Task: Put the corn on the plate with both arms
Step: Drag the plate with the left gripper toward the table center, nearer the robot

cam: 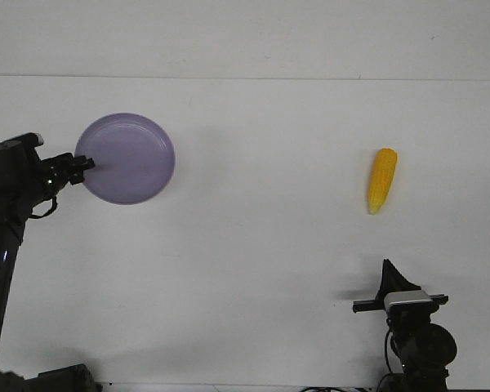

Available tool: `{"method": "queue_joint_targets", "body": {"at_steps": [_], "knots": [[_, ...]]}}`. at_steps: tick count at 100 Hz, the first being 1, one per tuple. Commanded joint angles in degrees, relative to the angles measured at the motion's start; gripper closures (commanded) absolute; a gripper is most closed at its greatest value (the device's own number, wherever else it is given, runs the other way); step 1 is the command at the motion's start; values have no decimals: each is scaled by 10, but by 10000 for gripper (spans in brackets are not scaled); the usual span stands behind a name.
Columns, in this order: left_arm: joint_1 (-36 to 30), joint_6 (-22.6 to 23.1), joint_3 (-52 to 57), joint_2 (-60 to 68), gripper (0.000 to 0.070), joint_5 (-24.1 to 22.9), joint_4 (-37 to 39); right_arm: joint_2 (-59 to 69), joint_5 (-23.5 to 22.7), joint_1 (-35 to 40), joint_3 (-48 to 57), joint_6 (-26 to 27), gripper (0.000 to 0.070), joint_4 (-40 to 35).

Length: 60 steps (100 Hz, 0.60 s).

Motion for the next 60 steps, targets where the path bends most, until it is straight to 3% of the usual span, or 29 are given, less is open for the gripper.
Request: {"method": "queue_joint_targets", "body": {"at_steps": [1,32,60], "knots": [[-16,-5,7,-30,695,9,-20,0,0,1,-2,-2,686,6],[-188,-17,-126,-168,695,6,-56,0,0,0,-2,-2,686,6],[-362,-114,-301,-162,695,-11,67,0,0,0,-2,-2,685,6]]}}
